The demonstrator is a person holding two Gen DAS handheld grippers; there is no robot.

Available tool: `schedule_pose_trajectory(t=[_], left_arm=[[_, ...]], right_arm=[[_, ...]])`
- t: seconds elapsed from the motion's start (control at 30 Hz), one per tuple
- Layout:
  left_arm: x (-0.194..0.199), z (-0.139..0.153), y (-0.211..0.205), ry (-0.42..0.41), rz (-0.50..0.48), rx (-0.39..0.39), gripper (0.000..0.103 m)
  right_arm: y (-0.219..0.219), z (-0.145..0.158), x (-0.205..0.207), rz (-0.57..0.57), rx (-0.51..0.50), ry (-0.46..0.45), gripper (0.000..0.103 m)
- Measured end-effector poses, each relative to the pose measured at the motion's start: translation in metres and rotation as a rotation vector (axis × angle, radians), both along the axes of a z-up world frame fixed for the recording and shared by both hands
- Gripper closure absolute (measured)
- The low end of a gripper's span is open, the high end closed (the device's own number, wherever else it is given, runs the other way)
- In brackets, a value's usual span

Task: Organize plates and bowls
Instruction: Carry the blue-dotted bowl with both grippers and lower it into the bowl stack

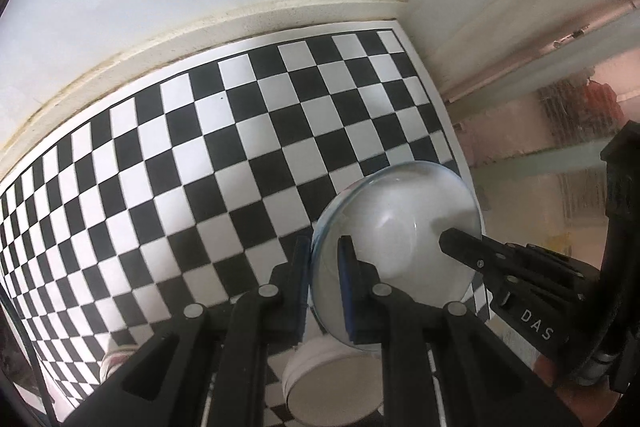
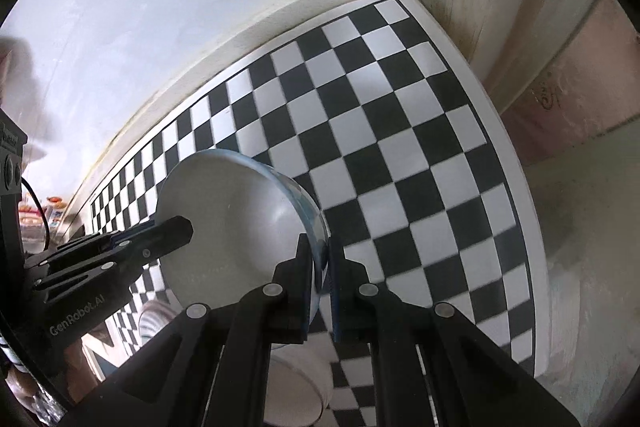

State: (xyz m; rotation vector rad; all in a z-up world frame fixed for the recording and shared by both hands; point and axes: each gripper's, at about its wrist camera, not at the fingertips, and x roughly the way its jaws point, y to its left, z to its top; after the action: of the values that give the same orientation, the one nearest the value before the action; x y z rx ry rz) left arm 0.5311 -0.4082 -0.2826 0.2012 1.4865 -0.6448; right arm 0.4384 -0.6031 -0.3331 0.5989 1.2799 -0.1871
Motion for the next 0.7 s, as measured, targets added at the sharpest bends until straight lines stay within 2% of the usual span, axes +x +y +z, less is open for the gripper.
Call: schedule_pose_trajectory(t=[0.17, 0.37, 0.7], left_arm=[[-0.031, 0.018, 0.021, -0.022, -0.023, -0.017, 0.092], [-0.066, 0.022, 0.047, -0.029, -0.042, -0.022, 0.092], [-0.109, 0.002, 0.079, 0.003, -0.066, 0.003, 0.092]], right_arm=[[0.024, 0.017, -0.032, 0.008, -0.01, -0.022, 0.095], [0.057, 0.027, -0.07, 0.017, -0.036, -0.035, 0.094], [0.09, 0.001, -0.115, 0.012, -0.012, 0.008, 0.094]])
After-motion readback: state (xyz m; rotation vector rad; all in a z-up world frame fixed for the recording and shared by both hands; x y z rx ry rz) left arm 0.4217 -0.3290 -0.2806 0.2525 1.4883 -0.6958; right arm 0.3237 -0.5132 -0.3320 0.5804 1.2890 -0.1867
